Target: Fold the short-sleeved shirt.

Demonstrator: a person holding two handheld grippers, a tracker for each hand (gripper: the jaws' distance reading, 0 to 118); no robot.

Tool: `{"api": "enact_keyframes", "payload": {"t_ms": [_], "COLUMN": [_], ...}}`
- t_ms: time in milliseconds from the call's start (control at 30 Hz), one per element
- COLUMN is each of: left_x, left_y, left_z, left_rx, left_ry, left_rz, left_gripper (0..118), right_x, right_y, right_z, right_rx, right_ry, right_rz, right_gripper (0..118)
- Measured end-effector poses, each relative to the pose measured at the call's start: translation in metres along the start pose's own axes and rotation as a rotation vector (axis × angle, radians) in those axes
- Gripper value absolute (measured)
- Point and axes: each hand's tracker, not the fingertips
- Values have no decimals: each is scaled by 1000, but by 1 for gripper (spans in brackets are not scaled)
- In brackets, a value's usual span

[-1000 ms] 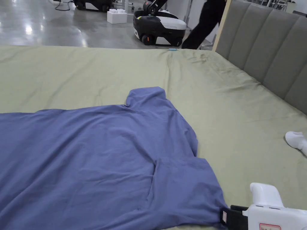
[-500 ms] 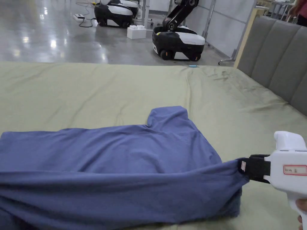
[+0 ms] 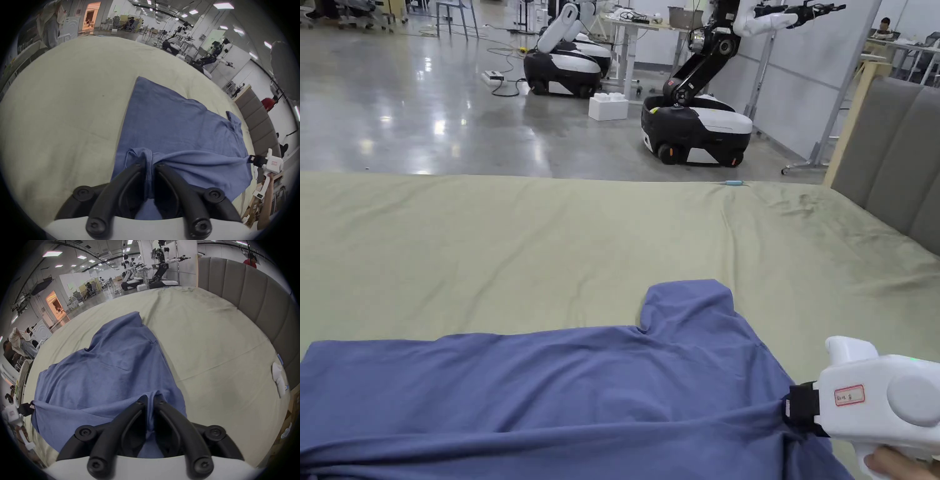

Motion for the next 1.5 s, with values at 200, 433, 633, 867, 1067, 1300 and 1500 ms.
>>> {"api": "enact_keyframes", "payload": {"t_ms": [200,433,633,867,1067,1300,1500], "left_x": [-4,-15,-30,-18,-3,6,5], "left_y": [-14,-69,-95,-41,-29,-41,-45], "left_z": [77,138,123,99,35,52,32], "left_rx": [45,28,-37,40,-146,-117,-174], "left_ry": [-156,60,79,8,109,100,137], "left_rz": [59,-4,43,-3,-132,-195,-198], "left_gripper": [104,3,3,91,93,11,11], "right_x": [12,-2,-1,-1,-6,2,12], "right_y": [-16,-100,-137,-125,-122,-115,-103], "right_z": [56,131,130,144,155,146,119], "right_rx": [148,133,18,60,63,55,85], "right_ry": [85,116,165,151,178,81,81], "right_rz": [-50,96,17,2,6,-19,-5], "right_gripper": [79,2,2,2,2,2,84]}}
